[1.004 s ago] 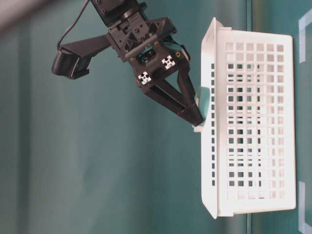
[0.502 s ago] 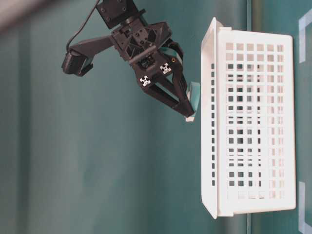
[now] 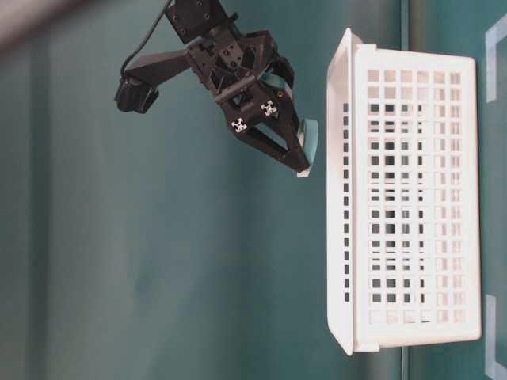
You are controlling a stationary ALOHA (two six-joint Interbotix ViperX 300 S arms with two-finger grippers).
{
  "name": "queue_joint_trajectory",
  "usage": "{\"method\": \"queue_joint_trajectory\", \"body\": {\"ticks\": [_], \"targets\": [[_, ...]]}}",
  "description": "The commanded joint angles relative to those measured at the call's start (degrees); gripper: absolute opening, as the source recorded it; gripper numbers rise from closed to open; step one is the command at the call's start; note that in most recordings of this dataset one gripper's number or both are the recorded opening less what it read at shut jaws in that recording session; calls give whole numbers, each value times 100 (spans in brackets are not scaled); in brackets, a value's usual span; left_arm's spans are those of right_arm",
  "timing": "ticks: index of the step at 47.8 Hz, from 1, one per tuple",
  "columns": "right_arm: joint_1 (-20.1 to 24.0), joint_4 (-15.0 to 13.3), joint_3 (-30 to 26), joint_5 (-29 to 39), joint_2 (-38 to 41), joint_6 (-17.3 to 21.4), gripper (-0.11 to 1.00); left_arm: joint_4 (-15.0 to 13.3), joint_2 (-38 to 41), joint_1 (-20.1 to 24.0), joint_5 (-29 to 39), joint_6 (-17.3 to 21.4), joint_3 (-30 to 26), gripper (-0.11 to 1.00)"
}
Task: Put the tape in the middle into the white basket.
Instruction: 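Lower the tape roll into the basket and open the right gripper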
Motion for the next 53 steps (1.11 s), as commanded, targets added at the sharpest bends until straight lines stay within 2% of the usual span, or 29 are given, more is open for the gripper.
{"method": "queue_joint_trajectory", "body": {"ticks": [1,18,29,43,45,49,53], "targets": [[-53,-18,-149,-62,-62,-9,65,0,44,18,-26,-9,-70,45],[-88,-9,-149,-35,-62,-26,65,9,44,18,-26,-9,-79,45],[-114,-167,-132,-62,-18,-79,65,0,44,18,-26,-9,-79,45],[-114,-185,-132,-44,-9,-97,66,0,44,18,-26,-9,-70,45],[-105,-202,-132,-62,-9,-105,70,0,44,18,-26,-9,-70,45],[-114,-264,-123,-62,-9,-88,91,0,44,18,-26,-9,-70,45],[-114,-272,-132,-62,-18,-79,99,0,44,18,-26,-9,-79,45]]}}
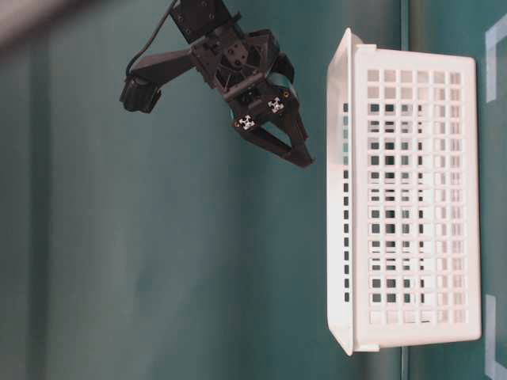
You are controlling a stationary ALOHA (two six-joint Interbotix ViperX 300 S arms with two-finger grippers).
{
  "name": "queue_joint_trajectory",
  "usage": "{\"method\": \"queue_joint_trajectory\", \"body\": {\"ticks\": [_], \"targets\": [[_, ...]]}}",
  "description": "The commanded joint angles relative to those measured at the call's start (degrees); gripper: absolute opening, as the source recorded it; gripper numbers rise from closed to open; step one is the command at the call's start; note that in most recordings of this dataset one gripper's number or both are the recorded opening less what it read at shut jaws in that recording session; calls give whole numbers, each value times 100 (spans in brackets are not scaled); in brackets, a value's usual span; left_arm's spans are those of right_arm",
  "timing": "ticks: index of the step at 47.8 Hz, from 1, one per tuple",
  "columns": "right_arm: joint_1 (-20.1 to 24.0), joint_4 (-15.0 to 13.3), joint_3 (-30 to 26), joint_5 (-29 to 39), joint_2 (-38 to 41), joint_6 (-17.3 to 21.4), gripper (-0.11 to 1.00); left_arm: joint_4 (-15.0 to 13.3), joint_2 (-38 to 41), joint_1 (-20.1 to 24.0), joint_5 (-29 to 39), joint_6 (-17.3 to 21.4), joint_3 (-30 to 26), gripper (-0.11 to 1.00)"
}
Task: Put the tape in the middle into the white basket.
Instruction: 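Lower the tape roll into the basket and open the right gripper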
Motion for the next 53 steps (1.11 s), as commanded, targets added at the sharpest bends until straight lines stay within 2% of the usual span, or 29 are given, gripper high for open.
{"method": "queue_joint_trajectory", "body": {"ticks": [1,18,42,53], "targets": [[-18,-26,-132,-62,-70,26,98,0,44,18,-26,-9,-79,45],[123,-26,-132,-53,-149,35,97,0,44,18,-26,-9,-79,45],[1389,-44,290,-316,-598,9,96,0,44,18,-26,-9,-70,45],[1811,-44,475,-422,-633,9,96,0,44,18,-26,-9,-70,45]]}}
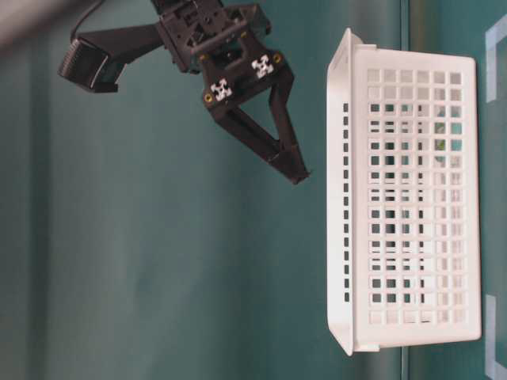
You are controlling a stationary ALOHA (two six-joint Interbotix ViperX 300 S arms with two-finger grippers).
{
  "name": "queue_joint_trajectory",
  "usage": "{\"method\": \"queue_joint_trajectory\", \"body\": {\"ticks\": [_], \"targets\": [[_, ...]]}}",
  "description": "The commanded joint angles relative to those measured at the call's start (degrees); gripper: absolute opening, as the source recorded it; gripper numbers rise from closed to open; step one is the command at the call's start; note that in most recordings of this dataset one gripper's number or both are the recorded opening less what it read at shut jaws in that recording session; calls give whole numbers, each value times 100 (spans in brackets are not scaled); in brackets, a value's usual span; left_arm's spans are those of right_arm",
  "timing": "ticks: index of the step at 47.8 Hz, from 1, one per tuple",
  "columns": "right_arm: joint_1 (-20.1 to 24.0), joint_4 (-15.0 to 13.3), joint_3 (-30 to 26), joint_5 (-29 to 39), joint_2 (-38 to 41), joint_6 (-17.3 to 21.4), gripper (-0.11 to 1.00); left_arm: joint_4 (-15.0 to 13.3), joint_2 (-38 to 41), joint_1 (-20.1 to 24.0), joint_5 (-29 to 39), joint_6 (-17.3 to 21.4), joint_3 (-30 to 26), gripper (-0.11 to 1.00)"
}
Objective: Put the tape in the middle into the white basket.
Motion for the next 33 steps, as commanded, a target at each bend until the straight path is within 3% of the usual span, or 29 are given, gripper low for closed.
{"method": "queue_joint_trajectory", "body": {"ticks": [1,13,33], "targets": [[149,-18,-18,-62,-114,-9,96,0,44,18,-26,-9,-79,45],[527,-18,44,-53,-105,-18,96,0,44,18,-26,-9,-70,45],[563,-229,299,-18,-624,-9,96,0,44,18,-26,-9,-70,45]]}}
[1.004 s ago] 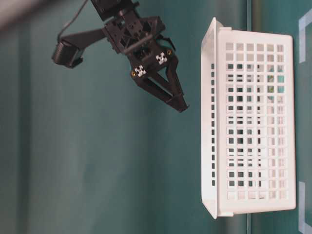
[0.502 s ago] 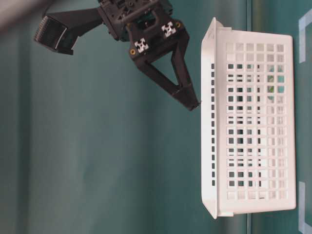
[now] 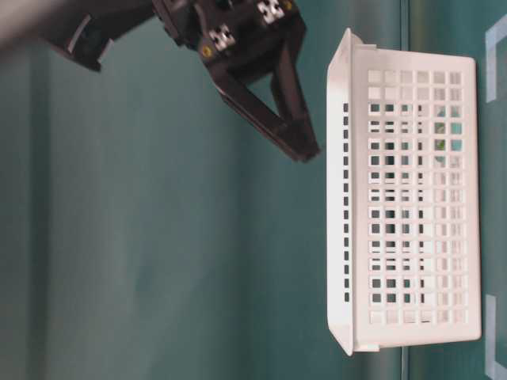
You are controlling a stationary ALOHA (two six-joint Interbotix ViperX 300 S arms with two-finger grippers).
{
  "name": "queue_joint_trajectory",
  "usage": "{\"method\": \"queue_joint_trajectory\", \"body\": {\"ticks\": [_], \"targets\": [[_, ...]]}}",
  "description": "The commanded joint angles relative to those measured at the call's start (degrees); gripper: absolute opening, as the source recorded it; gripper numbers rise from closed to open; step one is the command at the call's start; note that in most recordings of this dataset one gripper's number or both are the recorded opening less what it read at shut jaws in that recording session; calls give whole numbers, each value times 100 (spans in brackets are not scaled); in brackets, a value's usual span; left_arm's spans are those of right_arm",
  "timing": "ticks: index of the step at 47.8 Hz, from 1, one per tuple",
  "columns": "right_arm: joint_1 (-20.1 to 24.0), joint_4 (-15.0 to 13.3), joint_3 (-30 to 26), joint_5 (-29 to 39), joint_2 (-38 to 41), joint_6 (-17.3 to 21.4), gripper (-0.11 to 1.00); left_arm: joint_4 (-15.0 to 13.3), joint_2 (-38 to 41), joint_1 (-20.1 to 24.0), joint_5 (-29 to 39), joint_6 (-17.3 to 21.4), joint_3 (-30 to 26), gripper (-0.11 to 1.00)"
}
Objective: Put the tape in the middle into the white basket.
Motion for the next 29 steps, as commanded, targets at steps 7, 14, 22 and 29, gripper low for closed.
{"method": "queue_joint_trajectory", "body": {"ticks": [7,14,22,29], "targets": [[18,-18,202,-9,-510,0,96,0,44,18,-26,-9,-79,45],[9,-18,492,-18,-844,0,96,0,44,18,-26,-9,-70,45],[18,-26,835,-9,-1274,0,96,9,44,18,-26,-9,-79,45],[18,-18,1134,-9,-1687,0,96,0,44,18,-26,-9,-79,45]]}}
